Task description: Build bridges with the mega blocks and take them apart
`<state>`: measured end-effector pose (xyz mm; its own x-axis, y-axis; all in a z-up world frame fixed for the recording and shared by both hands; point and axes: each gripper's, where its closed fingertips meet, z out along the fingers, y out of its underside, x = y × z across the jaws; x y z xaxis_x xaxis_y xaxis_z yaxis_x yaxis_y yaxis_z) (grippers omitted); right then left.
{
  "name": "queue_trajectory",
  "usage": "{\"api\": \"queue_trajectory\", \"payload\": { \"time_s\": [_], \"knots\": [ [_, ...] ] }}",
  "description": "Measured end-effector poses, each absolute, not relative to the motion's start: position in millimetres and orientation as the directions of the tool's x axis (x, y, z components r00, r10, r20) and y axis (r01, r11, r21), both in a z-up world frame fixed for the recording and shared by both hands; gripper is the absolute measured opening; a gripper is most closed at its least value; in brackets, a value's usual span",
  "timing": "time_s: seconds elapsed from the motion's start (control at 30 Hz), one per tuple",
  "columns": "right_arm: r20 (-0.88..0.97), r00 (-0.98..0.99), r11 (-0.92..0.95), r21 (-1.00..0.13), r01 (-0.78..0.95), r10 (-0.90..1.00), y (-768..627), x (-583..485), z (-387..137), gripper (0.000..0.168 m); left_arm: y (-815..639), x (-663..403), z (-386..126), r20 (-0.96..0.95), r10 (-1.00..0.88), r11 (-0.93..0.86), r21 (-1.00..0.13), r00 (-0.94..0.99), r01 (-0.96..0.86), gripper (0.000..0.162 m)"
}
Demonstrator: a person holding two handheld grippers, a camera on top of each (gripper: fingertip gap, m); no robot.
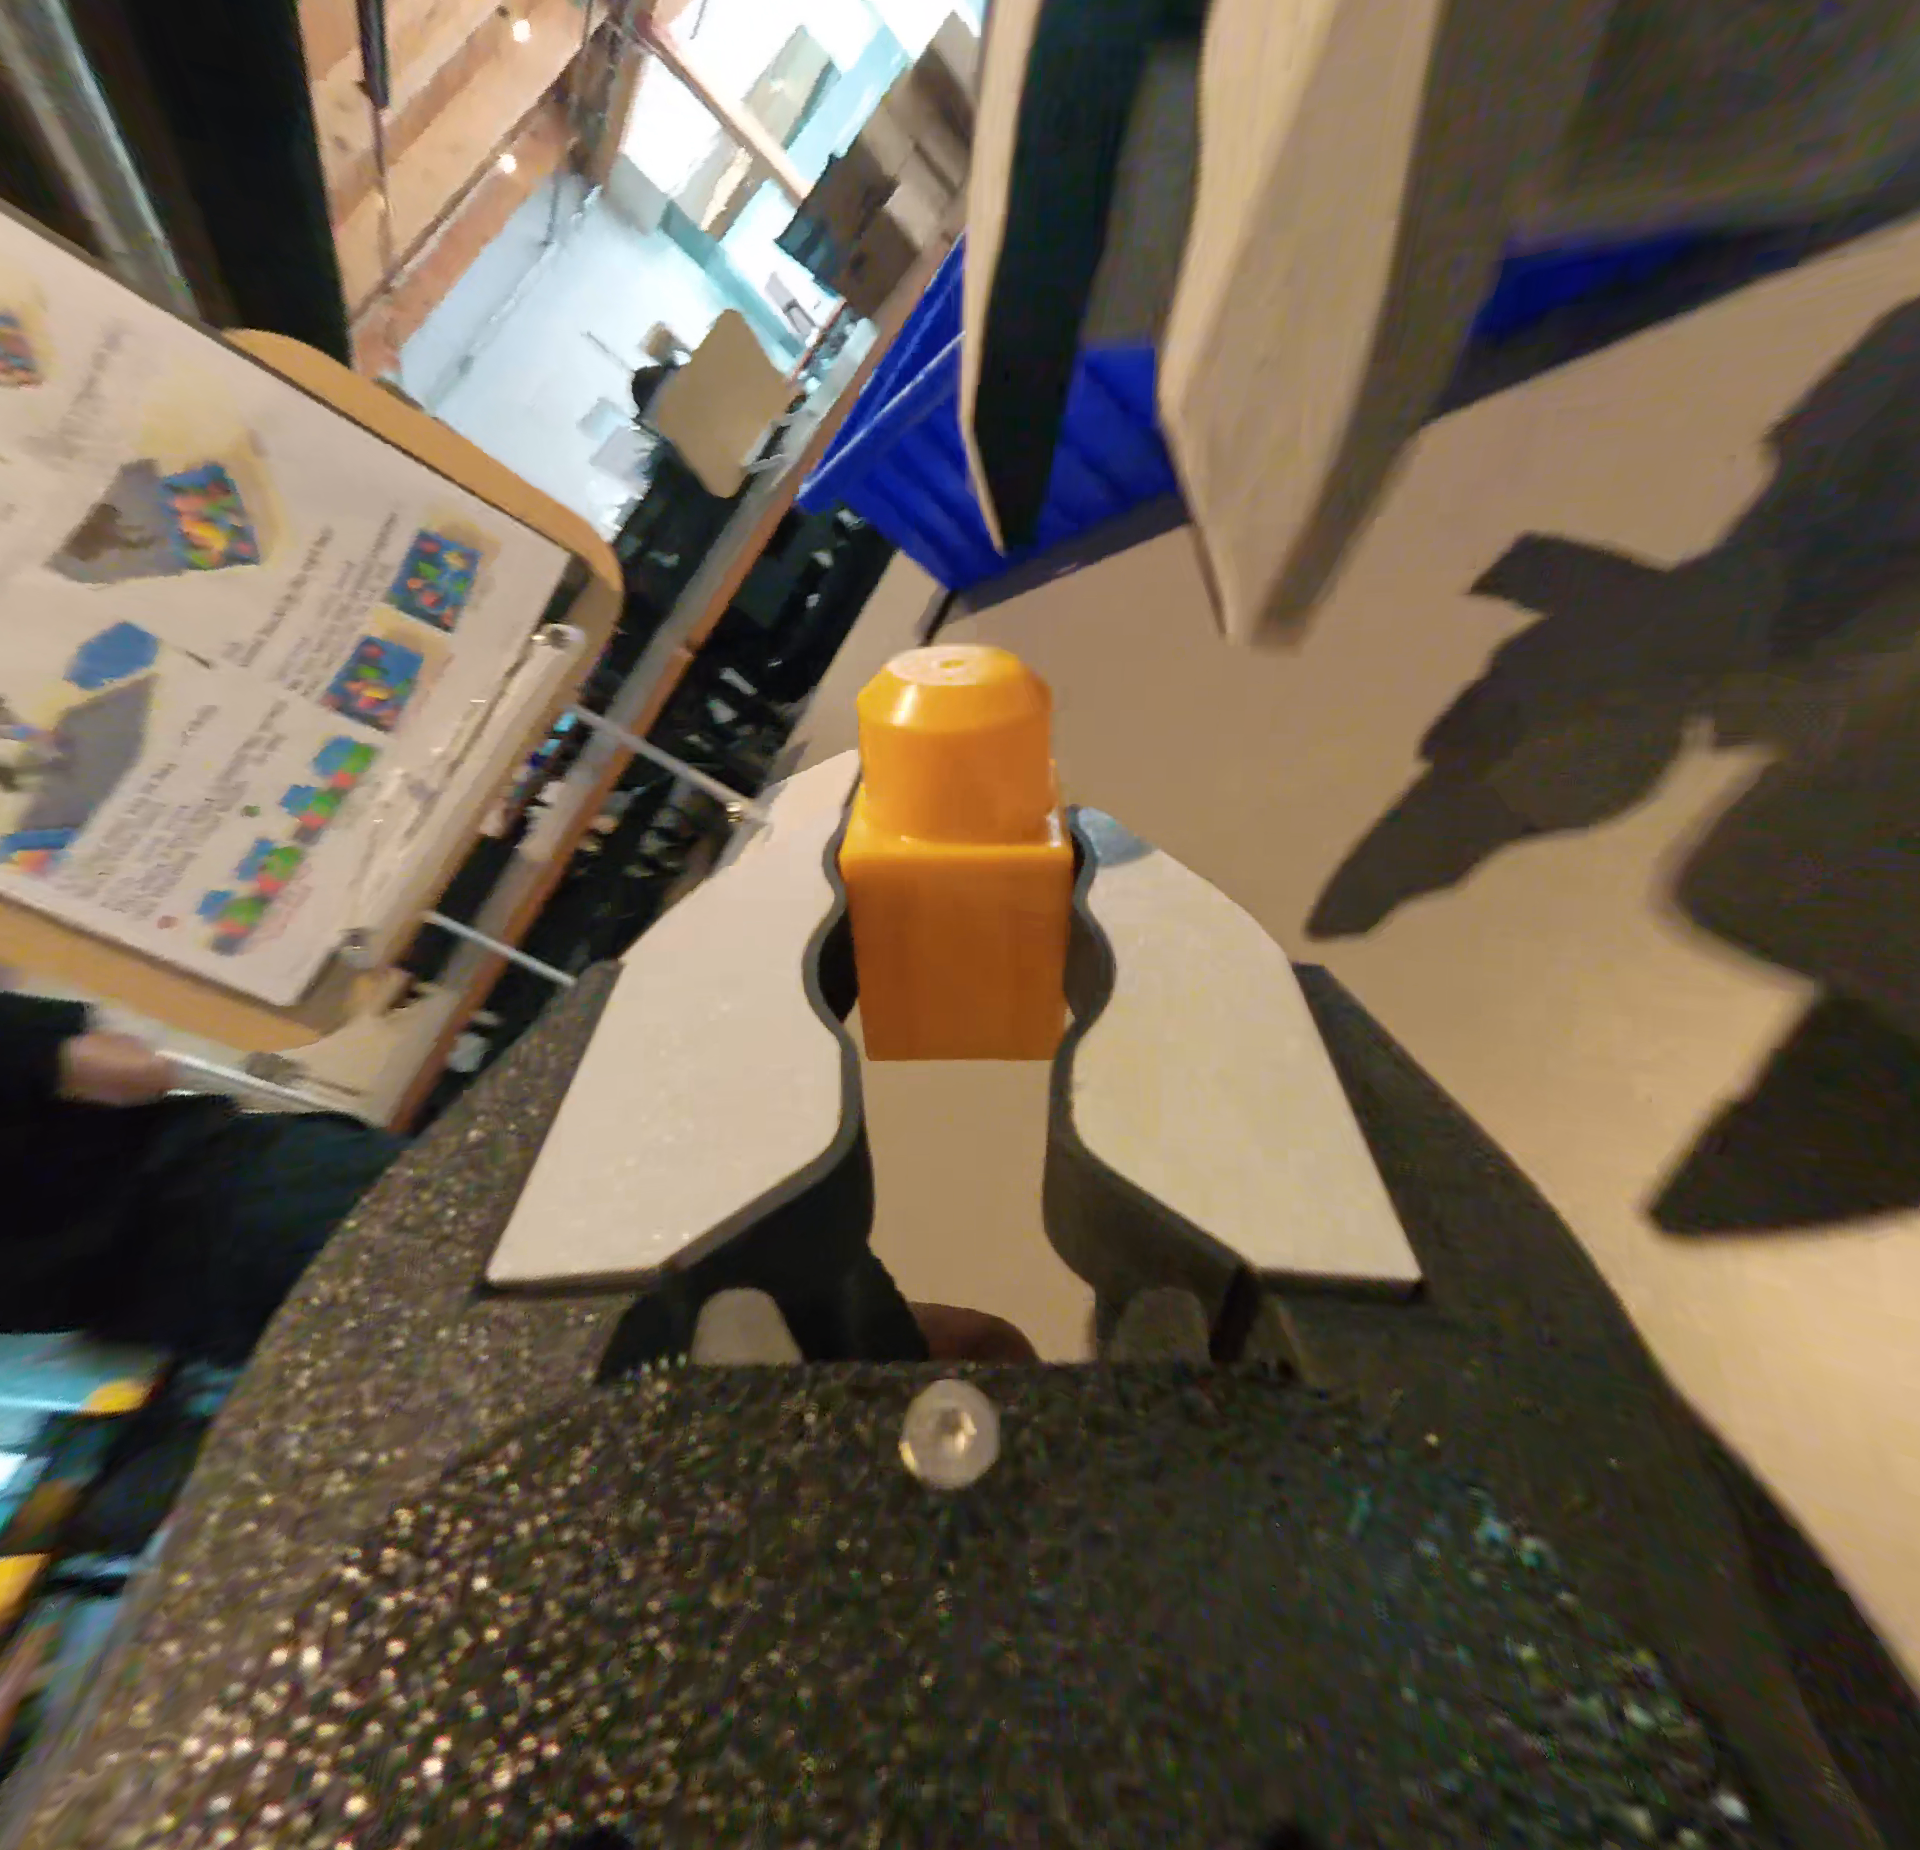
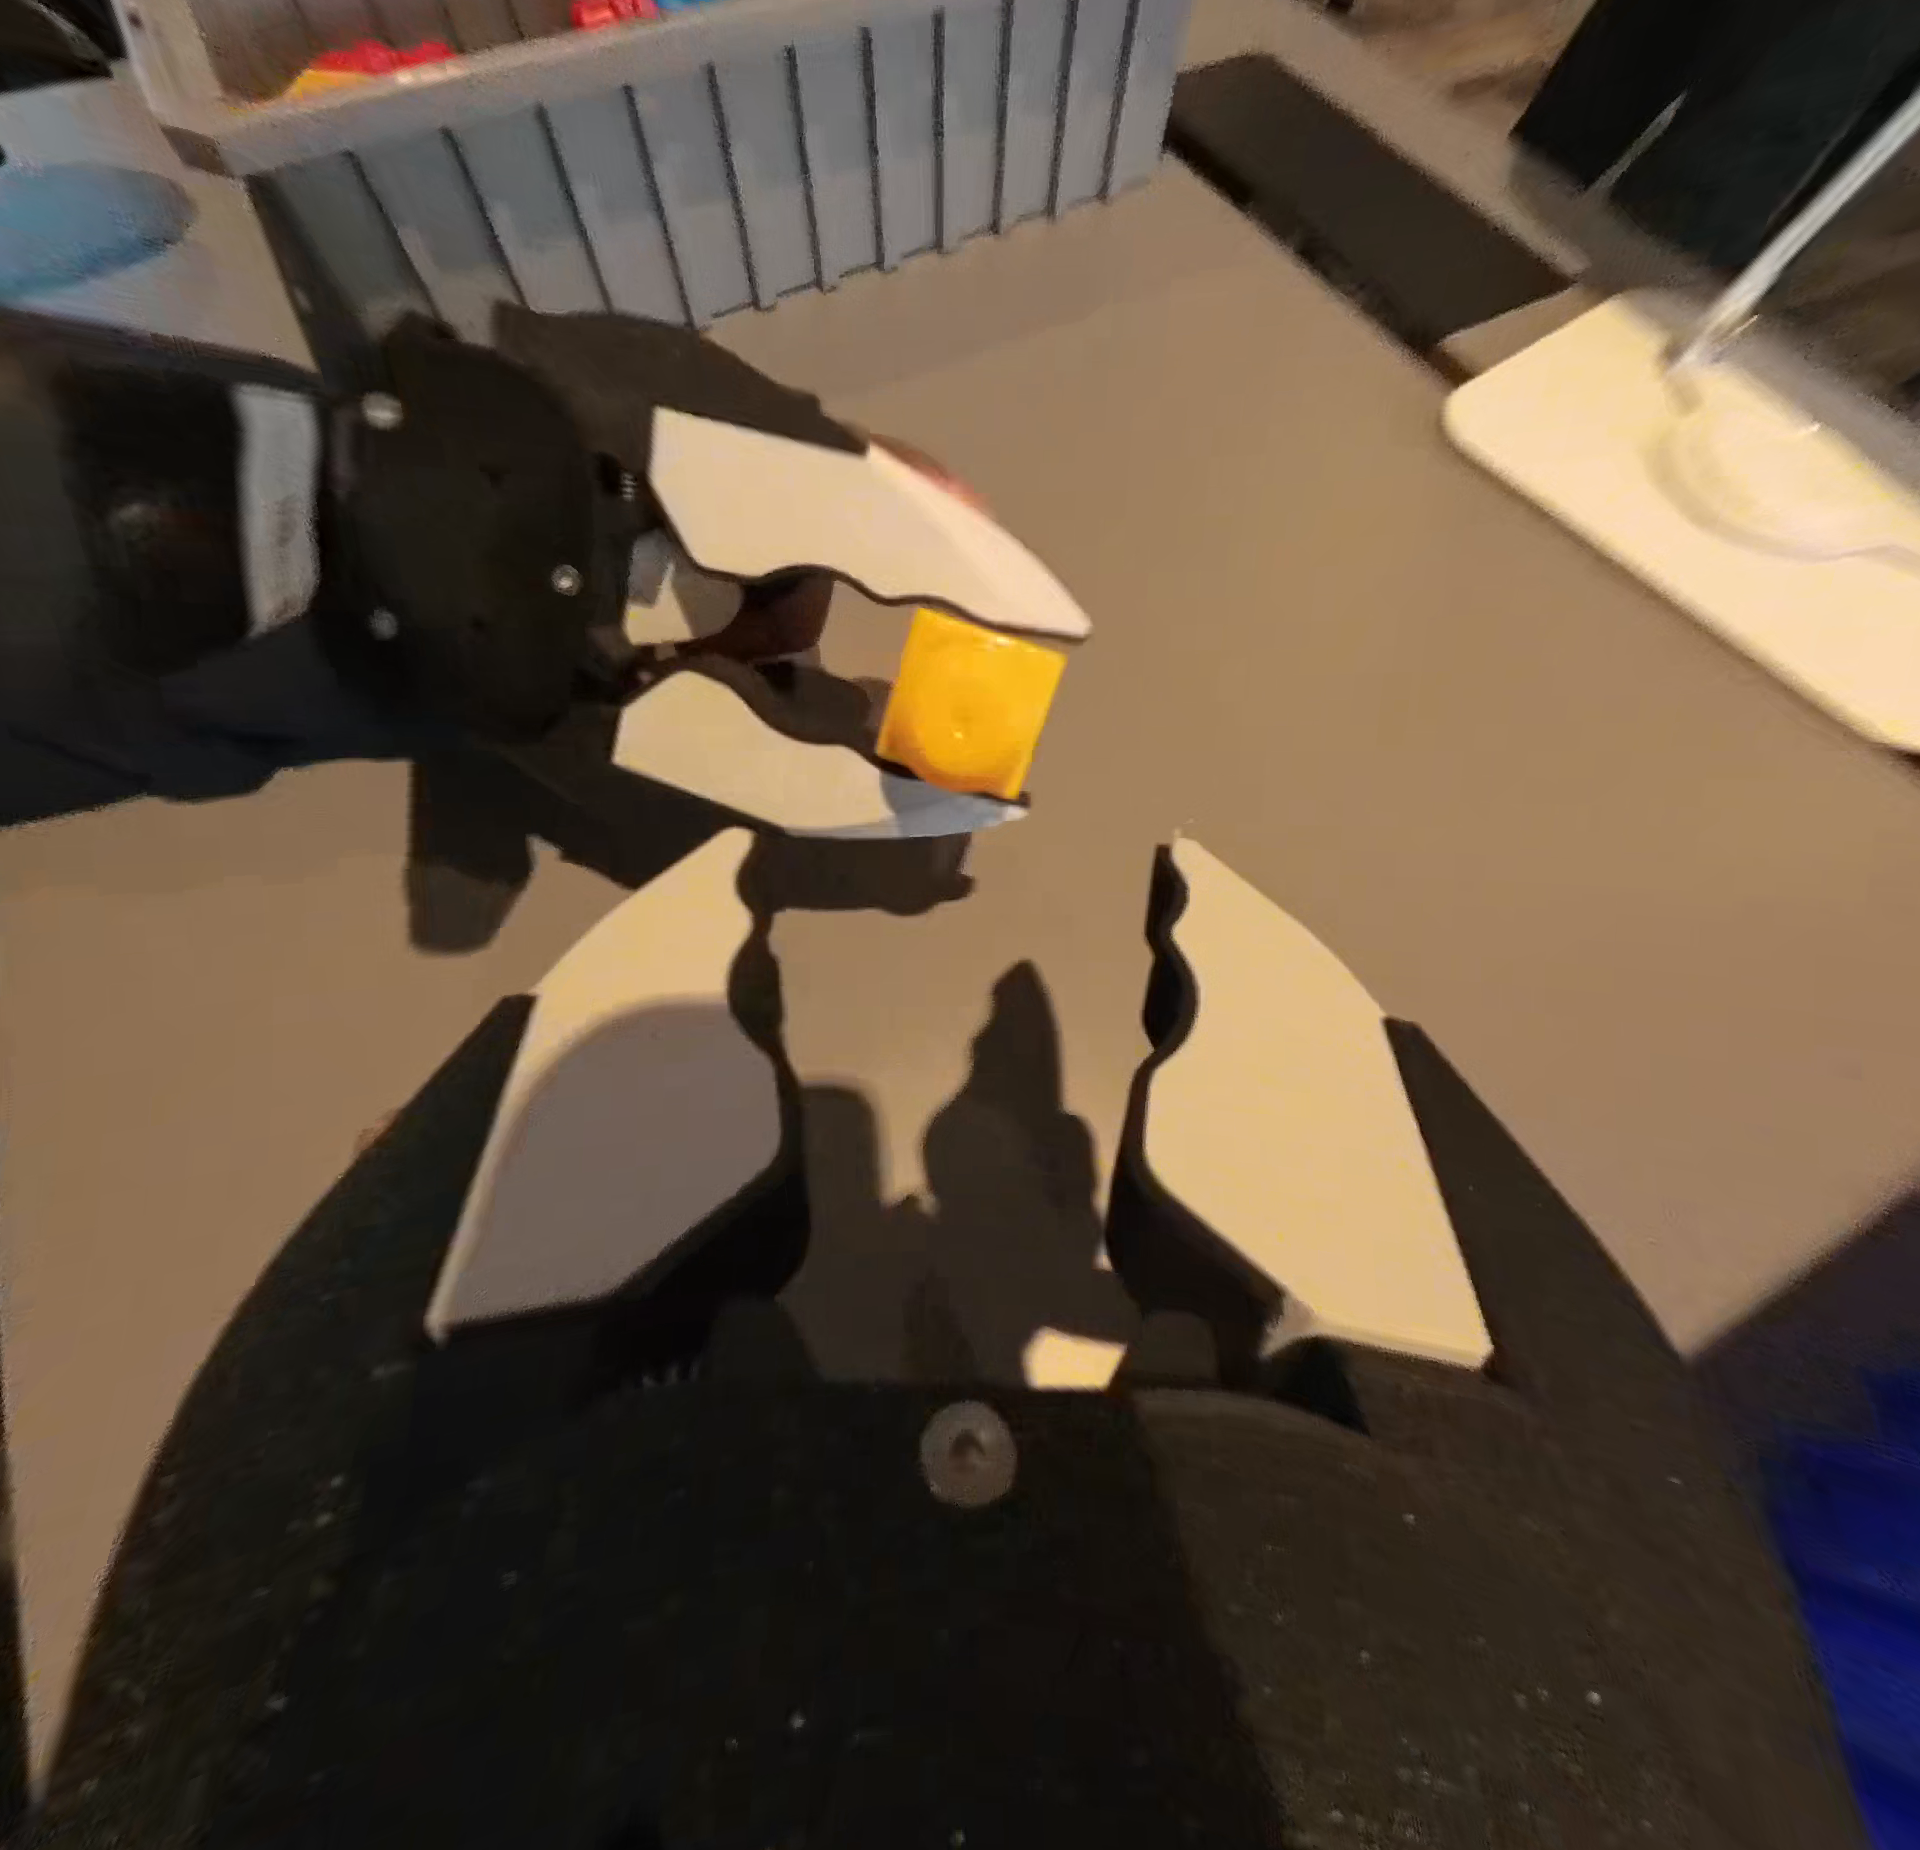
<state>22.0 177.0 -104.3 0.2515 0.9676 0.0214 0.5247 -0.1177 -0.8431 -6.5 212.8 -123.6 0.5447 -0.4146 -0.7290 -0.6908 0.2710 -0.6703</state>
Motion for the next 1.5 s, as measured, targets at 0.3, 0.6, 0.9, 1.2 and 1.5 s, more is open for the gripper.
{"api": "queue_trajectory", "payload": {
  "time_s": [0.3,0.6,0.9,1.2,1.5],
  "knots": [
    [-0.258,0.201,-0.315,-0.886,0.340,0.945,171,-27,-131,0.072,212,-11,-123,-0.872,-0.301,0.337,-0.475,0.385,-0.813,0.036],
    [-0.221,0.224,-0.280,-0.919,0.277,0.949,178,-22,-121,0.036,202,0,-124,-0.893,-0.306,0.405,-0.435,0.329,-0.804,0.036],
    [0.066,0.424,-0.055,-0.962,0.267,0.903,208,23,-65,0.036,199,-2,-107,-0.686,-0.466,0.400,-0.727,0.559,-0.558,0.061],
    [0.506,0.643,-0.208,-0.670,0.713,0.575,409,231,-64,0.036,215,-18,-121,-0.640,-0.475,0.296,-0.763,0.604,-0.575,0.052],
    [0.498,0.623,-0.536,-0.324,0.779,0.604,480,326,-177,0.040,215,-20,-128,-0.665,-0.466,0.288,-0.738,0.584,-0.610,0.051]
  ]
}}
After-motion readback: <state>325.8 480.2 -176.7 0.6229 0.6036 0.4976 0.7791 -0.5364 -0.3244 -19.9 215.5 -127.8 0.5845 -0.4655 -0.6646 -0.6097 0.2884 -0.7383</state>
